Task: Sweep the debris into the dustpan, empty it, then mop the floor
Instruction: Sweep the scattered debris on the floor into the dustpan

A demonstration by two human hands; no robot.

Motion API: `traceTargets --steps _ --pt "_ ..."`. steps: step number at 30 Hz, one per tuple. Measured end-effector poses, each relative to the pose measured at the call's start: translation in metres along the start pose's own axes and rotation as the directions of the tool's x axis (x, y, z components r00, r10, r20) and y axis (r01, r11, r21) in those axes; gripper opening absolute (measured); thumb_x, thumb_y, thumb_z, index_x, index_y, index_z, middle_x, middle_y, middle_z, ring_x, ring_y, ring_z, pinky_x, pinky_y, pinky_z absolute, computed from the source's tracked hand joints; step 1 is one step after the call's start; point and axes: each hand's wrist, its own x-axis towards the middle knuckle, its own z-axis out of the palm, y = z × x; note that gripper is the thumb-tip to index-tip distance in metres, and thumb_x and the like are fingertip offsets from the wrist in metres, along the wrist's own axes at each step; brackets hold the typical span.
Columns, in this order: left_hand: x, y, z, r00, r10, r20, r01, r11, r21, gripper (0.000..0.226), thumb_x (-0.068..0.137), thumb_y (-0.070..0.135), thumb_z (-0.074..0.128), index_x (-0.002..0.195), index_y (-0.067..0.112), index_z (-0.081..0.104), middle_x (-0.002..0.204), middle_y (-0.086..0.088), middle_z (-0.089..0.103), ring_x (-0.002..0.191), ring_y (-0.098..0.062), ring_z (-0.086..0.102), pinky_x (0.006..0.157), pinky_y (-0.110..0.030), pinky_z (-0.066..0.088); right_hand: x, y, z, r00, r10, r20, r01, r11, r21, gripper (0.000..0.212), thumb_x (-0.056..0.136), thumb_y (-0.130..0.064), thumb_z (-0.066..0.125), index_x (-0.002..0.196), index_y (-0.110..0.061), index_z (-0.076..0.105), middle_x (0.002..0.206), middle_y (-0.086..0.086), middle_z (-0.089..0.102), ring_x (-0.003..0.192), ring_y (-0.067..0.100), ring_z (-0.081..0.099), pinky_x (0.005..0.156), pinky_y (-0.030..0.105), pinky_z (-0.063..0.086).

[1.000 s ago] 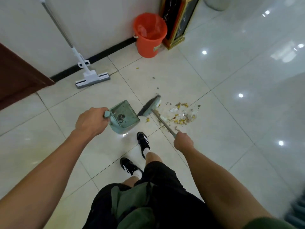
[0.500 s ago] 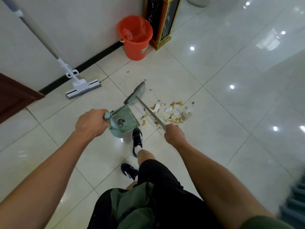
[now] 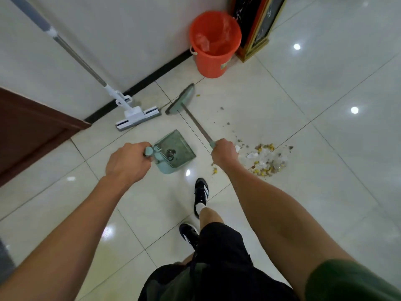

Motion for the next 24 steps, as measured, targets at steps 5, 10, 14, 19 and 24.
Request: traceTargets --steps 5,10,14,19,24 --pt "0.04 0.0 -0.008 0.999 -0.047 0.006 0.047 0.999 -0.024 0.004 0.093 0.031 0.059 0.093 0.031 0.064 0.077 -0.002 0.06 0.069 -0.03 0.058 0.06 -0.033 0.044 0.062 -0.049 -0.019 0.994 -0.03 0.106 0.022 0.997 0.075 0.036 0.083 -0.006 0.046 0.117 -0.005 0.059 0.089 0.005 0.058 0.072 0.022 0.061 0.053 0.027 0.047" --pt "0.061 0.005 0.0 1.0 -0.011 0.026 0.011 1.0 -0.028 0.011 0.095 0.036 0.06 0.104 0.033 0.065 0.08 -0.002 0.061 0.07 -0.028 0.059 0.061 -0.032 0.045 0.09 -0.055 -0.025 0.985 -0.07 0.158 0.097 0.981 -0.168 0.036 0.089 0.0 0.044 0.121 -0.009 0.058 0.077 0.001 0.046 0.077 0.025 0.061 0.061 0.032 0.049" --pt "0.066 0.013 0.003 0.999 0.034 0.04 -0.034 0.999 -0.014 0.012 0.095 0.035 0.06 0.105 0.034 0.065 0.079 -0.001 0.06 0.071 -0.029 0.061 0.061 -0.032 0.046 0.082 -0.022 -0.024 0.991 -0.033 0.128 0.069 0.957 -0.283 0.041 0.091 -0.001 0.045 0.128 -0.015 0.056 0.081 0.001 0.053 0.077 0.023 0.059 0.059 0.032 0.045" --pt "0.058 0.025 -0.002 0.994 0.097 0.055 -0.096 0.995 -0.019 0.005 0.095 0.033 0.059 0.097 0.034 0.063 0.082 -0.002 0.064 0.072 -0.03 0.06 0.063 -0.033 0.047 0.036 0.033 -0.019 0.994 0.04 0.098 -0.011 0.959 -0.284 0.038 0.095 -0.007 0.044 0.131 -0.017 0.054 0.097 0.005 0.058 0.083 0.023 0.057 0.065 0.034 0.045" --pt "0.029 0.033 0.002 0.981 0.192 0.038 -0.192 0.981 -0.005 0.005 0.093 0.032 0.059 0.088 0.033 0.06 0.082 -0.001 0.065 0.073 -0.03 0.061 0.063 -0.034 0.048 -0.031 0.081 0.001 0.987 0.157 0.045 -0.144 0.965 -0.217 0.037 0.095 -0.01 0.043 0.128 -0.014 0.057 0.087 0.004 0.059 0.074 0.024 0.057 0.062 0.033 0.047"
